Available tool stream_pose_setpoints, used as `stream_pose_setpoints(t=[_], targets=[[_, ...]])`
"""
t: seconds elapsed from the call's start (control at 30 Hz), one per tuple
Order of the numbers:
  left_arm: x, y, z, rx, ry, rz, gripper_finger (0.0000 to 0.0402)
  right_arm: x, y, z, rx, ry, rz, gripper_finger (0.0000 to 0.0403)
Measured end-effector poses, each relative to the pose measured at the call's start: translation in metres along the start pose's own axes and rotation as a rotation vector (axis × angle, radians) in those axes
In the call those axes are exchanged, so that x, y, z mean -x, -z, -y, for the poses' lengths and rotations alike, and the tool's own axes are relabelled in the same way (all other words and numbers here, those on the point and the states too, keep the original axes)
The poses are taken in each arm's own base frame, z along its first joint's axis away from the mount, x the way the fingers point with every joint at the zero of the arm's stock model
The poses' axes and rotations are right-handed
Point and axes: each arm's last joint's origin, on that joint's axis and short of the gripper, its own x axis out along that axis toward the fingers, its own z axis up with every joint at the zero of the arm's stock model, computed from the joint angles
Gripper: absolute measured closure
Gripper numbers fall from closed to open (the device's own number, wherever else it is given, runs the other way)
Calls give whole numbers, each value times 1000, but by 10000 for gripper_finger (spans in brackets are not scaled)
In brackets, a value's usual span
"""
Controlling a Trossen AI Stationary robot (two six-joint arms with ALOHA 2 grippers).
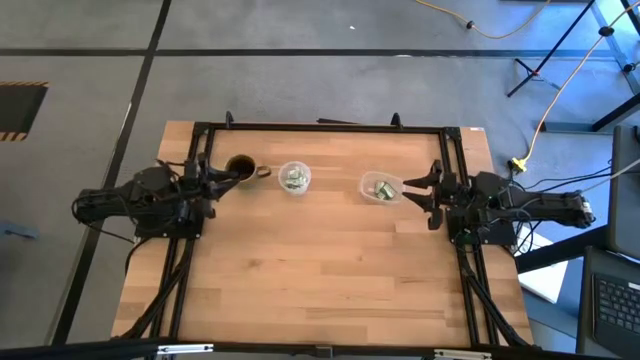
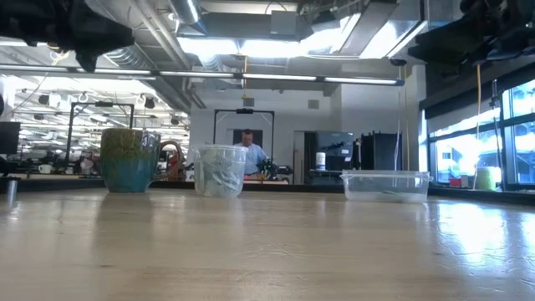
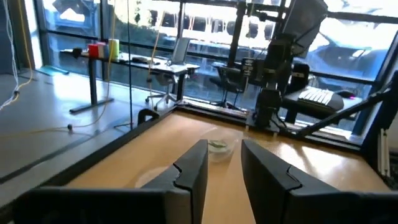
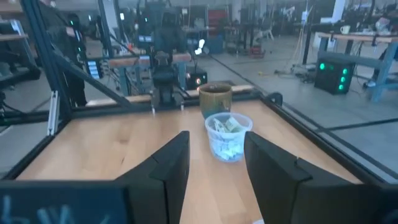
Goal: Pick and place items into bin
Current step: Return to Home Position
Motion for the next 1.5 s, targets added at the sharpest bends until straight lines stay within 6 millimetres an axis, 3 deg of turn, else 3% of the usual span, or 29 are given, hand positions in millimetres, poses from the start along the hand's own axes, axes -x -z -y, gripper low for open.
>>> stream_pose_setpoints(t=[0.37, 0.67, 1.5], targets=[[-13, 27, -1, 12, -27, 32, 309, 3, 19, 1, 1, -9, 45, 247], [-20, 47, -3, 12, -32, 29, 307, 3, 21, 1, -13, -12, 44, 247], [-24, 64, -5, 1, -57, 42, 310, 3, 22, 1, -16, -12, 36, 247]])
